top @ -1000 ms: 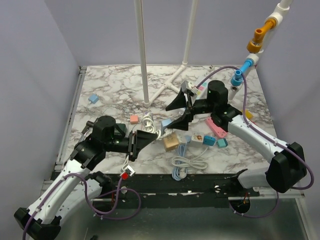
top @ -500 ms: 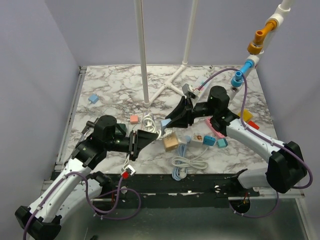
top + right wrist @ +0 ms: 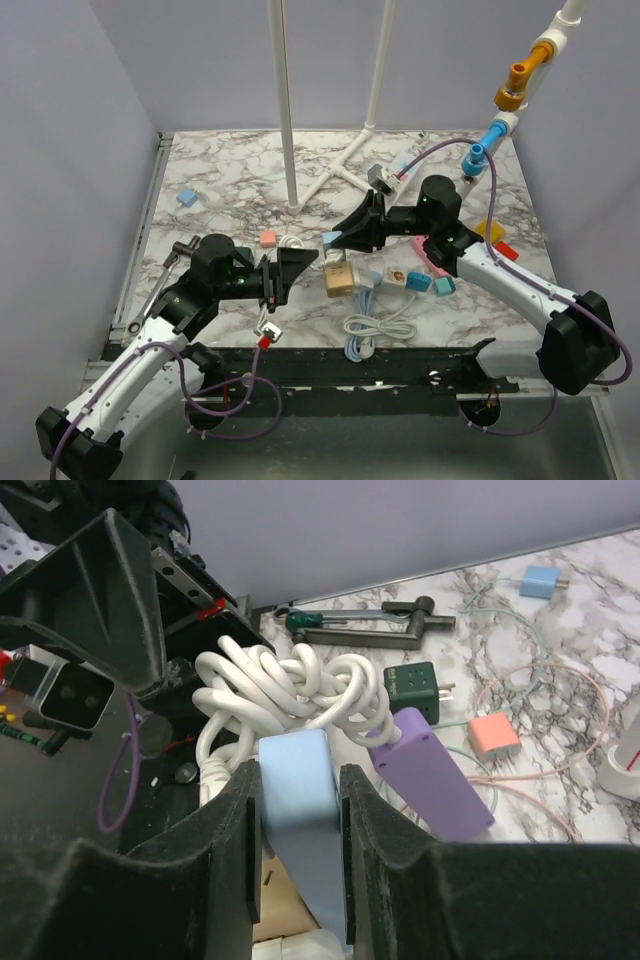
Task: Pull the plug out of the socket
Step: Remove the plug from the socket, then place the socket at the center of the board, then remove the plug from the socket.
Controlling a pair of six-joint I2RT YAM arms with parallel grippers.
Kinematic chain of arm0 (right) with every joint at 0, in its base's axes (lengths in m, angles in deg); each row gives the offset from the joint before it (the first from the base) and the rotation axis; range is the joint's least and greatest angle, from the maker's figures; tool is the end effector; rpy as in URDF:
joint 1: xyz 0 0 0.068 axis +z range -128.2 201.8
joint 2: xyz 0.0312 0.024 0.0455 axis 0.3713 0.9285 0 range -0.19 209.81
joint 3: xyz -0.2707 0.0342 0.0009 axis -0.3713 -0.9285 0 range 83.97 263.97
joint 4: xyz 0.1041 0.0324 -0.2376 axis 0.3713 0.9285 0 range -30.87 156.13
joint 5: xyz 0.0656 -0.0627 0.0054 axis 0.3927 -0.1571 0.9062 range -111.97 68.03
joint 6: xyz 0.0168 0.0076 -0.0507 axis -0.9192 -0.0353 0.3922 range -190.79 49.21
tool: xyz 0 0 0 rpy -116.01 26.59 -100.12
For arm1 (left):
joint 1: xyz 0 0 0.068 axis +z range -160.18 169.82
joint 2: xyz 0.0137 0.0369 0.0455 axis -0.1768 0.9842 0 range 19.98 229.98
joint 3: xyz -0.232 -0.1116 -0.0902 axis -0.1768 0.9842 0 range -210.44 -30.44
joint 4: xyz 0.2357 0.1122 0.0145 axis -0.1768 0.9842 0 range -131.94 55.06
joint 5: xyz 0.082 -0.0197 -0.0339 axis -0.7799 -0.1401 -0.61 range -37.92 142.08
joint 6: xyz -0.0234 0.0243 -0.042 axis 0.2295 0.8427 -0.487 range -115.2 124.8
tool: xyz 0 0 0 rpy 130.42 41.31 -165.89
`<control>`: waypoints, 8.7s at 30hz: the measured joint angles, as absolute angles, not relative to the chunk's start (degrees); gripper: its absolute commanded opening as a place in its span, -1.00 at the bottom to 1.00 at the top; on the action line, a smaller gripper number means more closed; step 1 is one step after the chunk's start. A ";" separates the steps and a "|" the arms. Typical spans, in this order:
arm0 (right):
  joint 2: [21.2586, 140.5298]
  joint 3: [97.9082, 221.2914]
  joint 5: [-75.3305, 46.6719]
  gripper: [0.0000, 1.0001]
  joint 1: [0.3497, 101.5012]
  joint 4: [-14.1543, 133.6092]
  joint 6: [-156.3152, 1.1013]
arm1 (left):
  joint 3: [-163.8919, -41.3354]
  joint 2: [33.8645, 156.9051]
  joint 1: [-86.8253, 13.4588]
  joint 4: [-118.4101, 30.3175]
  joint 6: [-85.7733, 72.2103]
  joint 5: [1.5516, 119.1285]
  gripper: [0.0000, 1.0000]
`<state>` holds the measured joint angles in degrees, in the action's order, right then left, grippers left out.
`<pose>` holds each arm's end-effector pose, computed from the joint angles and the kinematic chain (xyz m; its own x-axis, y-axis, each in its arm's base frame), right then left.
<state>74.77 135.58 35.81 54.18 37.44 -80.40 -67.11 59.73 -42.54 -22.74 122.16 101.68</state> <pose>0.2315 0.1825 0.3238 -0.1909 -0.0155 -0.9815 -0.9816 0.0000 0.1909 0.1162 -0.1057 0.2923 0.9840 0.0580 0.1687 -0.1484 -0.2586 0.9545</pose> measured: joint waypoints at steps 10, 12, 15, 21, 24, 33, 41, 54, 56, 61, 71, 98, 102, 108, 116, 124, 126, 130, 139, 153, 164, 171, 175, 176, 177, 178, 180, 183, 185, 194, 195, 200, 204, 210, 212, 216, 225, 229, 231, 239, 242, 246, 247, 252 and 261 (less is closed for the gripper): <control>73.31 135.12 24.44 -0.99 56.80 40.94 -79.74 | -64.16 54.00 -43.09 -25.01 118.49 92.09 0.97; 73.31 135.32 20.90 -0.99 57.72 41.88 -79.52 | -65.05 53.71 -45.03 -23.38 112.63 89.33 0.97; 73.42 135.91 15.61 -0.99 59.82 42.95 -78.89 | -71.17 57.28 -47.46 -18.04 102.82 86.41 0.97; 73.55 136.70 8.64 -0.99 62.49 43.91 -78.72 | -85.73 66.98 -50.70 -11.66 84.43 82.23 0.94; 73.55 137.29 6.56 -0.99 62.83 45.07 -78.74 | -80.49 66.02 -54.24 -13.04 80.74 77.51 0.81; 73.55 138.14 3.90 -0.99 63.01 46.97 -78.39 | -75.72 67.77 -59.07 -17.08 72.76 65.03 0.05; 73.42 138.23 3.13 -0.99 62.99 47.62 -78.43 | -76.68 72.80 -59.18 -24.73 69.13 59.70 -0.27; 73.20 138.23 0.27 -0.99 62.70 48.11 -79.33 | -78.02 75.55 -59.04 -25.41 67.10 58.14 -1.00; 73.20 138.23 -0.15 -0.99 62.75 48.19 -79.33 | -78.32 75.66 -59.02 -25.01 66.86 58.21 -1.00; 72.67 138.09 -2.22 -0.98 63.38 48.52 -78.72 | -78.21 74.63 -58.78 -24.60 65.96 59.70 -1.00; 71.19 136.28 -9.59 -0.99 64.80 48.87 -78.52 | -67.11 64.01 -58.80 -34.74 65.81 61.75 -1.00; 68.96 136.30 -11.82 -0.99 64.21 52.32 -78.23 | -89.18 76.16 -24.64 -25.36 35.96 58.25 -1.00; 69.70 136.30 -11.56 -0.99 64.15 52.37 -77.60 | -95.00 84.64 -22.74 -22.39 32.02 58.17 -0.61; 69.88 136.43 -11.56 -0.99 64.06 52.43 -77.32 | -100.16 92.77 -19.24 -15.94 27.34 63.74 0.00; 69.35 136.48 -10.59 -0.99 64.06 52.67 -77.38 | -102.04 95.53 -18.46 -8.51 27.17 75.80 0.97; 68.28 136.52 -5.41 -0.99 64.06 52.72 -77.38 | -105.51 89.45 -18.39 0.82 32.83 91.65 0.97; 67.56 136.52 -3.49 -0.99 64.06 52.72 -77.38 | -106.91 86.98 -18.48 3.42 34.58 96.57 0.97; 65.55 136.50 0.51 -0.99 64.06 52.50 -77.62 | -107.41 83.03 -21.45 6.61 36.81 107.67 0.97; 64.19 136.50 6.45 -0.99 64.06 51.76 -77.75 | -98.30 87.90 -34.28 -5.19 28.57 110.99 0.97; 64.19 136.50 9.01 -0.99 64.08 51.27 -77.12 | -104.16 95.55 -39.48 -8.77 27.54 110.80 0.72; 64.19 136.52 9.36 -0.99 64.08 50.20 -77.97 | -104.14 95.79 -41.60 -5.71 30.58 110.19 0.17; 64.21 136.54 10.17 -0.99 63.64 49.18 -78.80 | -104.11 95.75 -41.91 -5.80 29.38 109.22 -0.60; 64.37 137.05 10.72 -0.95 63.43 48.70 -79.39 | -104.07 95.70 -41.82 -5.96 28.24 109.03 -0.83; 64.43 137.05 10.72 -0.78 63.43 48.67 -79.57 | -104.07 95.70 -41.82 -5.85 28.04 109.01 -0.93; 64.54 137.09 10.78 -0.67 63.43 48.61 -79.81 | -104.07 95.66 -41.82 -5.82 27.82 108.90 -1.00; 64.70 137.24 10.83 -0.66 63.40 48.63 -79.94 | -104.07 95.59 -41.84 -5.82 27.58 108.72 -1.00; 64.91 137.53 10.83 -0.46 63.40 48.72 -80.31 | -104.07 95.31 -41.82 -5.76 27.15 108.22 -1.00; 64.96 138.03 10.48 0.60 63.43 49.22 -80.73 | -104.07 94.70 -41.95 -5.61 26.58 107.39 -1.00; 64.81 138.55 8.77 1.00 63.53 49.26 -81.93 | -103.98 94.08 -42.37 -5.06 25.92 104.50 -1.00; 54.86 139.12 -2.33 1.00 64.12 52.45 -80.25 | -105.77 94.43 -42.24 -0.78 17.66 92.24 -1.00; 54.40 139.14 -2.86 1.00 64.12 52.91 -80.07 | -106.12 94.46 -42.17 -0.38 16.74 91.15 -1.00; 53.42 139.25 -6.29 1.00 64.21 59.03 -79.35 | -110.23 95.11 -42.04 3.07 9.95 82.47 -1.00; 51.76 137.07 -9.85 1.00 64.21 62.57 -80.73 | -110.82 95.05 -41.32 3.33 5.51 78.84 -1.00; 47.06 131.34 -11.62 1.00 64.23 63.56 -84.99 | -111.37 95.05 -40.38 3.31 -1.49 74.95 -1.00; 46.47 129.22 -11.60 1.00 64.23 63.21 -86.41 | -112.42 95.05 -39.64 3.29 -3.82 73.95 -1.00; 48.22 125.33 -10.59 1.00 64.43 60.74 -89.45 | -113.32 95.05 -38.65 2.83 -7.74 72.88 -1.00; 55.52 116.76 -8.26 1.00 66.11 43.91 -101.21 | -113.47 95.05 -36.53 3.05 -13.14 72.18 -1.00; 59.30 114.51 -8.41 1.00 66.33 33.18 -111.00 | -113.42 95.02 -36.51 2.79 -13.75 71.83 -1.00; 61.07 113.37 -9.06 1.00 66.35 28.17 -116.40 | -112.77 94.67 -36.51 1.80 -13.70 71.11 -1.00; 64.43 113.31 -14.31 1.00 66.75 20.70 -132.55 | -111.94 93.17 -36.69 -0.82 -10.58 65.29 -1.00; 66.05 115.84 -17.96 1.00 67.60 22.18 -136.85 | -111.89 92.62 -37.12 -2.17 -9.55 63.17 -1.00; 68.26 120.74 -23.45 1.00 69.22 25.22 -140.05 | -111.52 92.16 -38.13 -3.22 -8.96 61.05 -1.00; 68.54 121.57 -24.63 1.00 69.59 25.81 -140.66 | -111.50 92.16 -38.30 -3.27 -8.96 60.68 -1.00; 70.68 124.04 -29.39 1.00 71.21 27.73 -142.38 | -111.50 92.16 -38.87 -3.11 -8.96 59.35 -1.00; 72.06 125.13 -35.34 1.00 73.59 35.45 -143.28 | -111.28 91.96 -39.29 -3.31 -9.14 58.43 -1.00</control>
